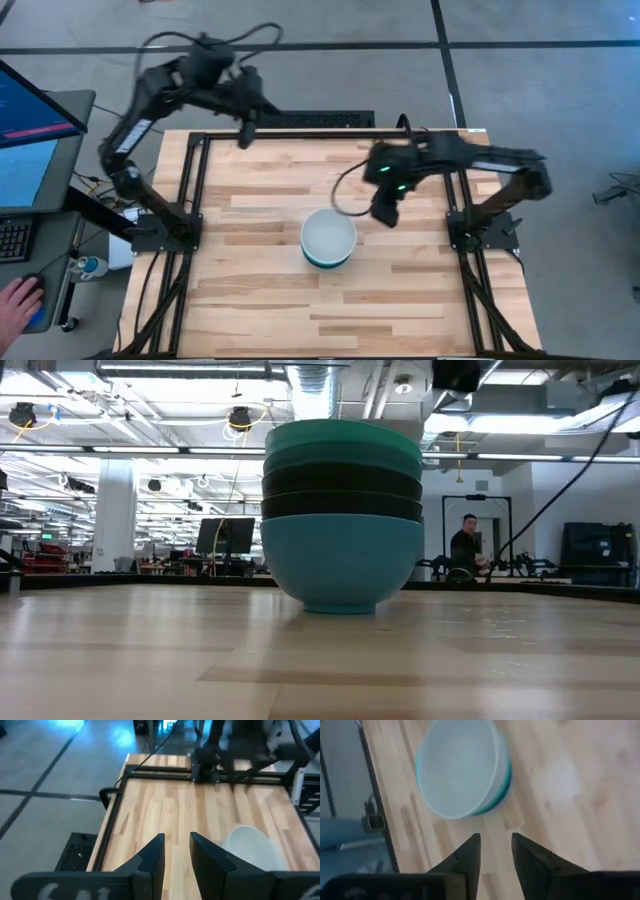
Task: Nest bowls inside each other
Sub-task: Return to Home Position
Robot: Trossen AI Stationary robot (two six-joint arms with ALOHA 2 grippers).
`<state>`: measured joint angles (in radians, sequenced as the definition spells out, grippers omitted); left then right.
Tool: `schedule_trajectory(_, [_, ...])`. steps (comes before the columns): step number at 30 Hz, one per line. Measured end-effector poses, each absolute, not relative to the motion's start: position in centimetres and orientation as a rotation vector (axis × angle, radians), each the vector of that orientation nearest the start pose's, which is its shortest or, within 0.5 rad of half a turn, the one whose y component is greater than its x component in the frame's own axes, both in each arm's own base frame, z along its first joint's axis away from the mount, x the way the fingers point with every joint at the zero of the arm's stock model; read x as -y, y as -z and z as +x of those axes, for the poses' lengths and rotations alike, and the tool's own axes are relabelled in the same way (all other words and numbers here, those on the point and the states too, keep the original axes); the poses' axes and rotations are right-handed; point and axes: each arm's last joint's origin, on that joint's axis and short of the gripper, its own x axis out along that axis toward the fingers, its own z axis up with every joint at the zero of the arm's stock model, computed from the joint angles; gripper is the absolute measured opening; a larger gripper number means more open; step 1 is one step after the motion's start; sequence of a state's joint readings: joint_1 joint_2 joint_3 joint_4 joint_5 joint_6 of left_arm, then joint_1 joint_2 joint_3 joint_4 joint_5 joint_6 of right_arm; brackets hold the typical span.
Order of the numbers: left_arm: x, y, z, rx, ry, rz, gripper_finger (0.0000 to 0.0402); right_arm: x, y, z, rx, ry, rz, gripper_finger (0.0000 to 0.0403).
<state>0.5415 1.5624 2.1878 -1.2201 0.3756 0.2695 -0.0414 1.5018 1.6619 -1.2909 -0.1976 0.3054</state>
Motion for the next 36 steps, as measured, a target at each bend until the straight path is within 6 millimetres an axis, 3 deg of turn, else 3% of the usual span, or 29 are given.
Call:
schedule_trajectory(7, [-8.2, -53.7, 16.5, -0.439, -0.108, -0.074, 0.008, 0.8, -43.5, 20.4, -0.82, 0.153, 0.334, 0.0128])
schedule_trajectory(12, [-5.6, -54.9, 12.8, -0.356, -0.121, -0.261, 0.008, 0.6, -45.7, 16.7, -0.67, 0.132, 0.349, 0.013])
schedule_trajectory(16, [-4.1, -55.5, 10.6, -0.31, -0.112, -0.346, 0.008, 0.4, -46.6, 14.7, -0.604, 0.09, 0.268, 0.0129])
schedule_trajectory(22, [-2.7, -55.8, 8.7, -0.287, -0.042, -0.204, 0.008, 0.3, -47.9, 13.5, -0.462, 0.012, 0.05, 0.0128])
schedule_trajectory(29, [-2.2, -54.9, 8.3, -0.367, 0.02, -0.079, 0.008, 0.2, -47.5, 11.5, -0.379, -0.028, 0.015, 0.0128])
schedule_trajectory(36, [-1.7, -51.7, 7.5, -0.371, 0.108, -0.023, 0.008, -0.2, -44.3, 8.4, -0.213, -0.115, 0.03, 0.0128])
